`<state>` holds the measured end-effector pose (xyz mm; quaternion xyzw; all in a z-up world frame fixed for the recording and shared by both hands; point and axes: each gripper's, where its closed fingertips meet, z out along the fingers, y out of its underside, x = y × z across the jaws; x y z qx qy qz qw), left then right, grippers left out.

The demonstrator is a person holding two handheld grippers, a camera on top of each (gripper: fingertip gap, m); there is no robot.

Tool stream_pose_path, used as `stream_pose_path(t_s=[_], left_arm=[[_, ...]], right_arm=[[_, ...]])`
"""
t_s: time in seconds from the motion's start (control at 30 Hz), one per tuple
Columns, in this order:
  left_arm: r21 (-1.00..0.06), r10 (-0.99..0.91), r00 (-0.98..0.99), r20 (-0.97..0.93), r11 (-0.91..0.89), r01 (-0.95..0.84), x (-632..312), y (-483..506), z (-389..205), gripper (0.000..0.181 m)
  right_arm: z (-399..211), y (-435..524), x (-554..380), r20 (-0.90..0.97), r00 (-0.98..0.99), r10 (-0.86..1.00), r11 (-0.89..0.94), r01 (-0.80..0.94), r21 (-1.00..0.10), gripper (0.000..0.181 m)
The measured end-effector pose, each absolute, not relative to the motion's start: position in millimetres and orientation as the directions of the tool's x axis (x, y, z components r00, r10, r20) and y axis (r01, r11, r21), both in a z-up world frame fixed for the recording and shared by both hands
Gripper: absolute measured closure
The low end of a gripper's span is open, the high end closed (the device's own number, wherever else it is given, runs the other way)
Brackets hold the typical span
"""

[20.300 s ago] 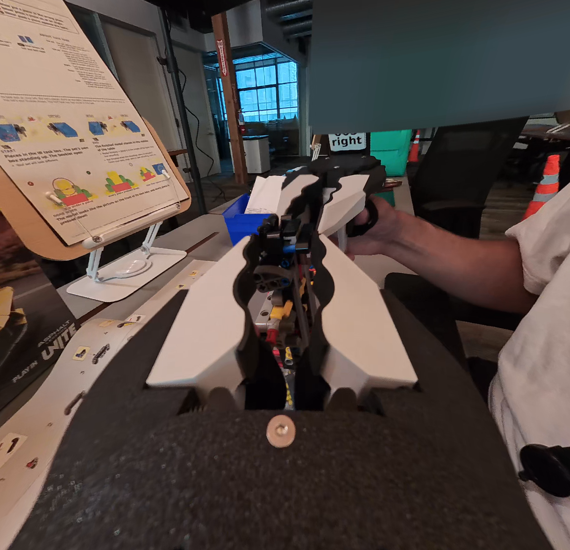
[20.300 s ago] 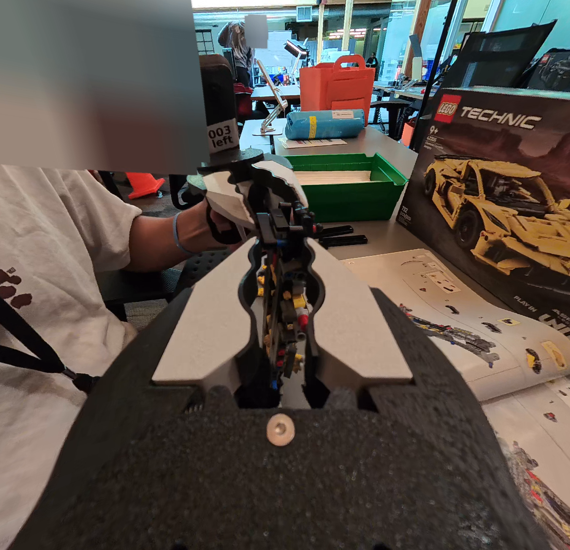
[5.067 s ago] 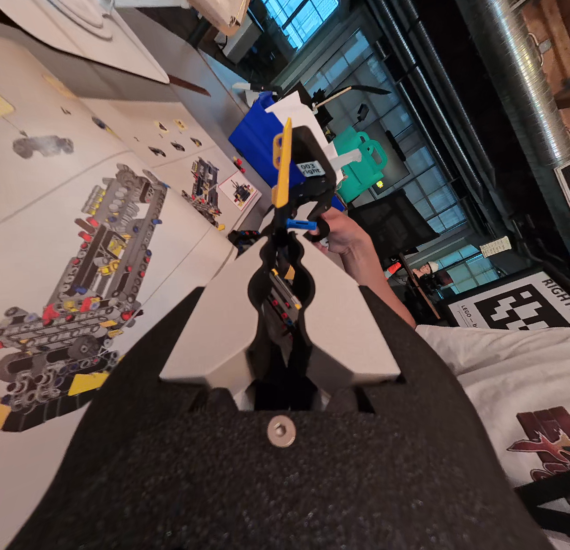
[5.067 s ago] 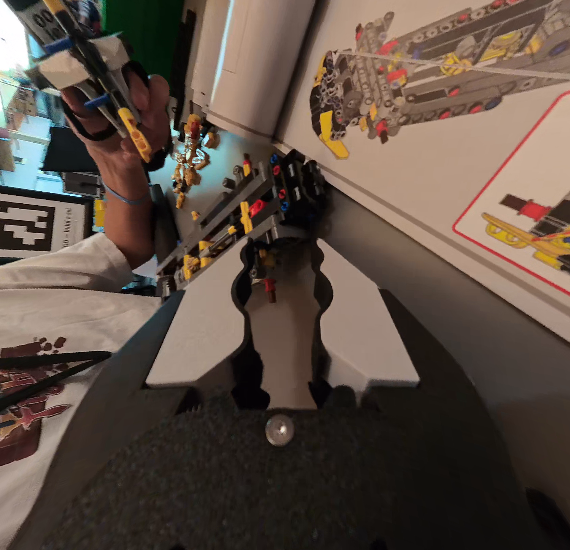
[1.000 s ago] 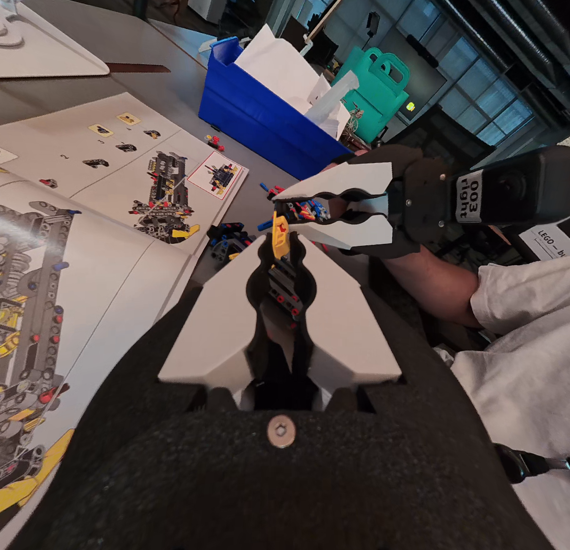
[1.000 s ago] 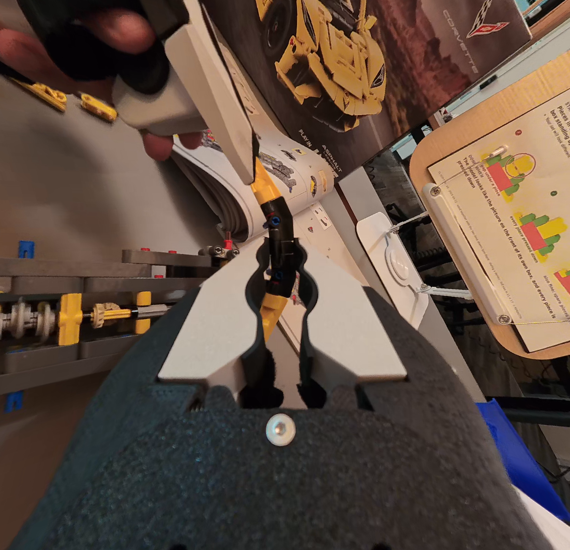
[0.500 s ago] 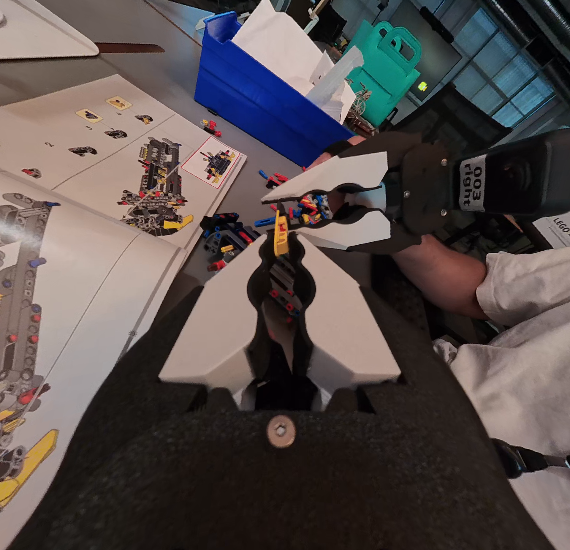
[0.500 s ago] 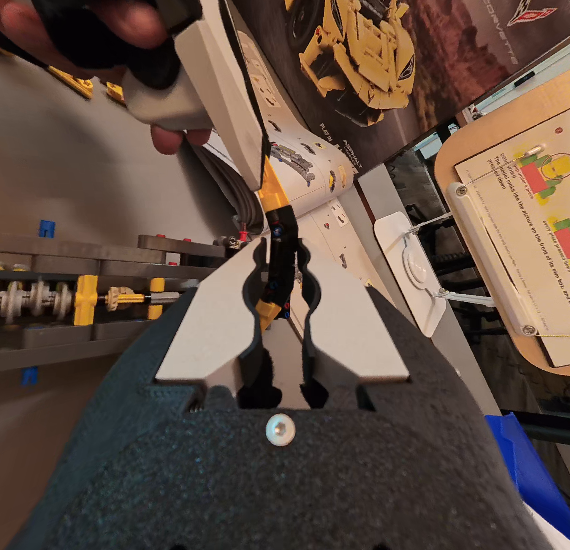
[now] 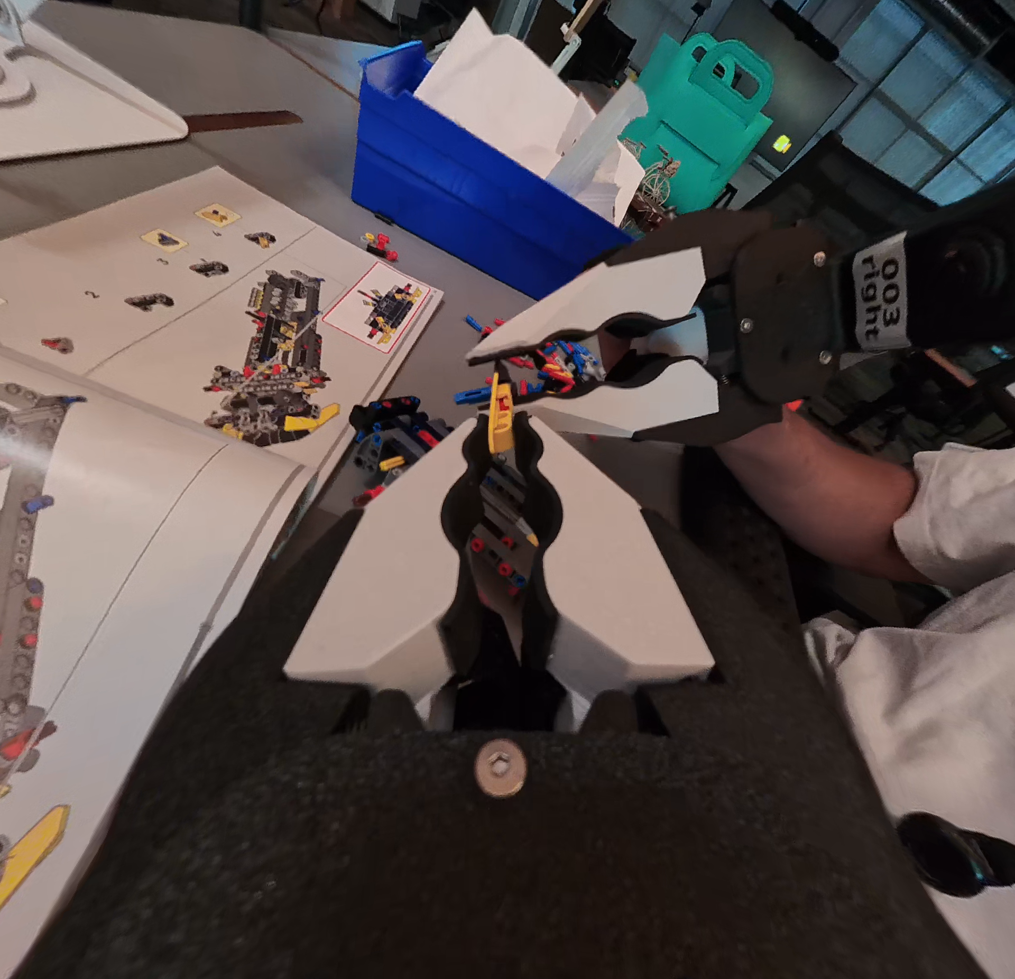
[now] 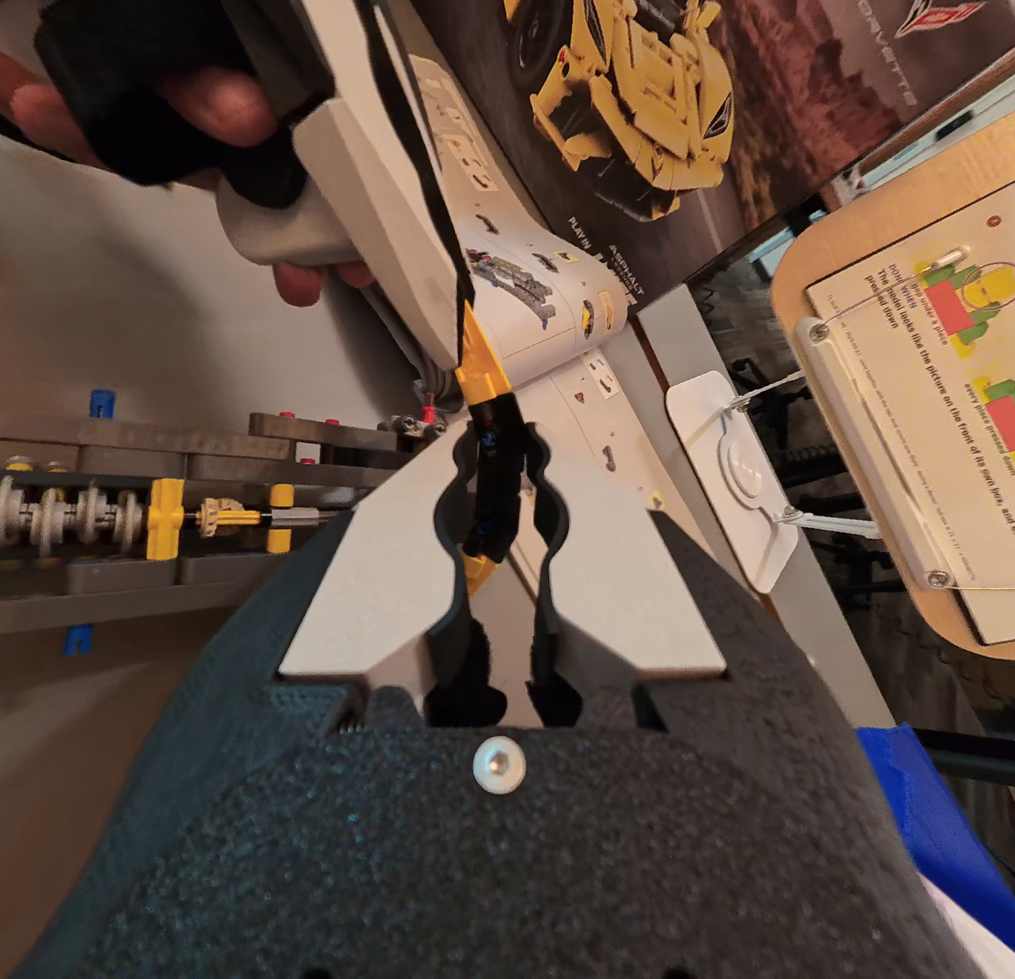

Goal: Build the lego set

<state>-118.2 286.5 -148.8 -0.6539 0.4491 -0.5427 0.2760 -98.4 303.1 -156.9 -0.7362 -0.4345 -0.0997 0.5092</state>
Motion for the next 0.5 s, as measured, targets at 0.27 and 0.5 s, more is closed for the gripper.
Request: stream_pose_path(t_s=[0.27,0.5], left_arm=[[-0.676,-0.802,0.246,0.544,-0.592,-0.438,-125.0,297.2,-198.0,0.118],[-0.44,-0.622,0.28,0.731,-0.743,-0.504,-117.6,273.2,-215.0,0.125]], right_arm=[[-119.8,293.6,-33.7,0.379,0.861,0.338,-0.113,0.437,-0.892,0.165],[-129.7,297.9,-19.0,0.218,0.899,0.379,-0.153,0.293,-0.944,0.165]])
